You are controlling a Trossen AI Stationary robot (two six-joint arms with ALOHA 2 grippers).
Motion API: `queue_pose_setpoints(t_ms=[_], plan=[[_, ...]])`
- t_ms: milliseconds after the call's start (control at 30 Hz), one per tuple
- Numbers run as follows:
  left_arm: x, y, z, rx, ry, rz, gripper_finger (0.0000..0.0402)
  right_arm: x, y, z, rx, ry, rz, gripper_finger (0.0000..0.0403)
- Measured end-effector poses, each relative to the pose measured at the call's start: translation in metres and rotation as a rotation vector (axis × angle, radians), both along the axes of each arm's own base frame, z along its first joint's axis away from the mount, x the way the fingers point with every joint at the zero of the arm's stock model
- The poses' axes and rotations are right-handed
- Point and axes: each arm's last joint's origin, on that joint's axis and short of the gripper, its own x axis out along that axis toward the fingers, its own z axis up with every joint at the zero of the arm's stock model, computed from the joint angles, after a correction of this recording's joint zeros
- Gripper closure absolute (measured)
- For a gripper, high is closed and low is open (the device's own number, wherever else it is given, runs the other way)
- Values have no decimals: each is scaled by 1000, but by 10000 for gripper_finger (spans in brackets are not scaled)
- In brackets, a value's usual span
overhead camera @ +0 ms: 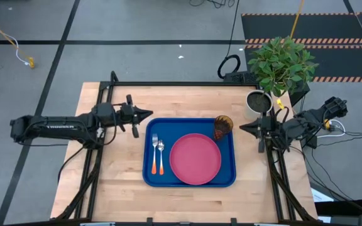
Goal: Pick and place plate/cup/fork/spoon on tray
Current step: Return to Home Position
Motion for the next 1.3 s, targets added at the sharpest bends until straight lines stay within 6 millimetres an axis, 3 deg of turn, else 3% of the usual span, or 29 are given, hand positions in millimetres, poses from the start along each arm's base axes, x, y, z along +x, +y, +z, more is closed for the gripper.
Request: queue_pose_setpoints(t_ms=[733,1000,1300], plan=[[-2,7,-2,-45,11,-17,385,0,0,0,27,-3,-3,403],[-2,7,-2,-48,12,-17,385,2,1,-16,33,-18,-1,403],[-11,4,-22,-71,-39,-28,385,-13,-7,-19,95,-126,2,403]])
